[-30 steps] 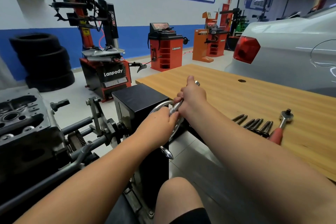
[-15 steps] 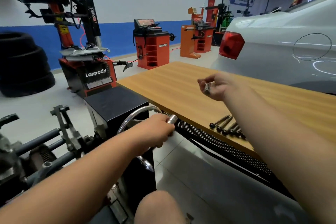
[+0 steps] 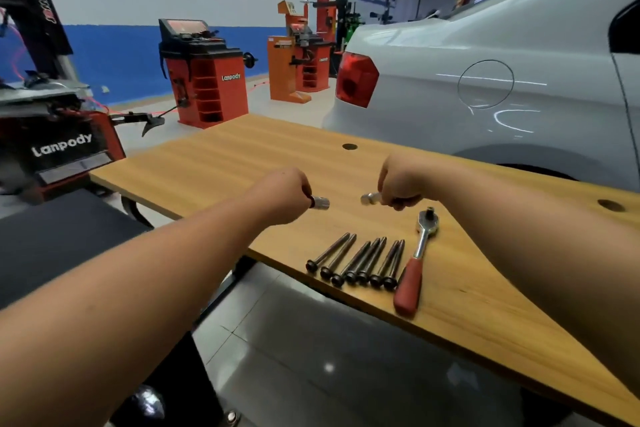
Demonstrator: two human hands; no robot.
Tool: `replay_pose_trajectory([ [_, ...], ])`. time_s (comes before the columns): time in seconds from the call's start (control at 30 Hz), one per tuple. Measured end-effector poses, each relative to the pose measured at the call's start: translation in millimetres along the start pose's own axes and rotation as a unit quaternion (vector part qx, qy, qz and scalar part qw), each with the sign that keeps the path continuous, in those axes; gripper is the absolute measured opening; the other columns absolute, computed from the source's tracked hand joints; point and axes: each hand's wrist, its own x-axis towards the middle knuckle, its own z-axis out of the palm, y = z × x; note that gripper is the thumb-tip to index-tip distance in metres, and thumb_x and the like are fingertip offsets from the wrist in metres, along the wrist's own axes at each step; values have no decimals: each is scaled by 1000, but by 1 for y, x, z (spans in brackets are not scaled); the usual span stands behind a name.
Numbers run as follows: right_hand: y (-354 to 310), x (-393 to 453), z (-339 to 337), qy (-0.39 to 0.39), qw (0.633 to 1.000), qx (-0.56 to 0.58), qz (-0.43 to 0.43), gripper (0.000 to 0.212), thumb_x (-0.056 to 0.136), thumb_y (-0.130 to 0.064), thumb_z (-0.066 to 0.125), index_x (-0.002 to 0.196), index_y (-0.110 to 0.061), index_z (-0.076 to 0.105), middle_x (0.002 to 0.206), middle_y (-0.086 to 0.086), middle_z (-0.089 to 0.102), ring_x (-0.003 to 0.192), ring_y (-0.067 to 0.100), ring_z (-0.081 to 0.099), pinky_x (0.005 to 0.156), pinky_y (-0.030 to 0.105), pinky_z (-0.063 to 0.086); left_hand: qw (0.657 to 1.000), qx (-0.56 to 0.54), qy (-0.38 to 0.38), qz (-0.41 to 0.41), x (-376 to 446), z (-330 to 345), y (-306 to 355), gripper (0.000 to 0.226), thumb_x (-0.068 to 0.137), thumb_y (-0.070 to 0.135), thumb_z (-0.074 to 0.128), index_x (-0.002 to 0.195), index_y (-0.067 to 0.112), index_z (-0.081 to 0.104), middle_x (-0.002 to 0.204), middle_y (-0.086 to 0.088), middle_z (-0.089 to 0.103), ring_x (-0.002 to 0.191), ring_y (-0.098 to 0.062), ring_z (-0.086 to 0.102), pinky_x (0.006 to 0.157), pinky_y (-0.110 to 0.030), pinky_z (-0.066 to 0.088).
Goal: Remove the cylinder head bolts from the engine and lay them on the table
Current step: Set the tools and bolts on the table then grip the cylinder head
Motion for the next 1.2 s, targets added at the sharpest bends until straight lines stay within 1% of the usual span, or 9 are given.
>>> replay_pose_trajectory([
  [0.1, 4, 16, -5, 24, 998, -63, 0, 13, 84, -12, 77, 86, -1, 71, 68, 10, 73, 54, 19, 72, 53, 33, 61, 1000, 4, 4, 25, 27, 19, 22, 11, 97, 27, 72, 98, 15, 72, 83, -1, 67, 75, -18, 65, 54, -28, 50],
  [0.17, 7, 26, -9, 23, 997, -79, -3, 13, 83, -9, 78, 87, -2, 68, 74, 10, 72, 48, 17, 70, 49, 30, 59, 999, -12, 16, 36, 40, 30, 32, 17, 92, 30, 79, 87, 20, 66, 80, 1, 66, 71, -14, 63, 52, -26, 46],
  [0.33, 16, 40, -11, -10, 994, -107, -5, 10, 82, -4, 77, 86, -4, 68, 77, 10, 72, 51, 17, 71, 53, 30, 61, 998, -43, 10, 51, 61, 53, 54, 18, 92, 28, 78, 93, 13, 68, 81, -2, 67, 73, -18, 66, 61, -31, 55],
  [0.5, 25, 46, -9, -33, 990, -133, -14, 15, 77, -8, 83, 88, -4, 73, 74, 7, 75, 58, 17, 73, 61, 33, 63, 997, -58, -7, 52, 75, 66, 69, 18, 92, 26, 76, 97, 9, 72, 83, -3, 69, 75, -20, 65, 60, -30, 52],
  [0.73, 31, 45, -6, -30, 991, -126, -35, 14, 76, -8, 84, 87, -7, 74, 77, 6, 75, 66, 17, 74, 61, 29, 62, 996, -70, -39, 51, 79, 83, 76, 19, 94, 27, 75, 91, 12, 64, 81, -2, 64, 67, -12, 56, 52, -25, 38],
  [0.9, 33, 45, -8, -27, 995, -94, -37, 14, 77, -6, 83, 83, -10, 72, 76, 7, 73, 59, 17, 73, 52, 25, 59, 993, -97, -52, 51, 80, 86, 78, 23, 95, 28, 75, 104, 9, 66, 84, -2, 63, 72, -14, 57, 56, -25, 42],
  [1.03, 35, 42, -9, -27, 996, -85, -29, 16, 78, -7, 82, 88, -11, 70, 79, 9, 72, 61, 18, 73, 49, 24, 57, 988, -131, -61, 48, 76, 92, 78, 25, 96, 27, 74, 112, 8, 67, 82, -1, 63, 73, -16, 61, 62, -28, 50],
  [1.13, 35, 34, -10, -31, 995, -93, -33, 27, 78, -15, 84, 100, -10, 70, 79, 7, 71, 65, 17, 72, 46, 24, 54, 988, -133, -60, 41, 74, 95, 78, 31, 96, 26, 74, 119, 5, 67, 81, 0, 61, 70, -13, 58, 55, -25, 43],
  [1.2, 36, 28, -13, -19, 993, -111, -39, 41, 80, -24, 83, 115, -10, 67, 85, 5, 70, 73, 18, 69, 50, 25, 54, 990, -127, -58, 33, 72, 95, 77, 43, 96, 28, 74, 131, 7, 62, 99, -4, 67, 83, -17, 63, 63, -27, 47],
])
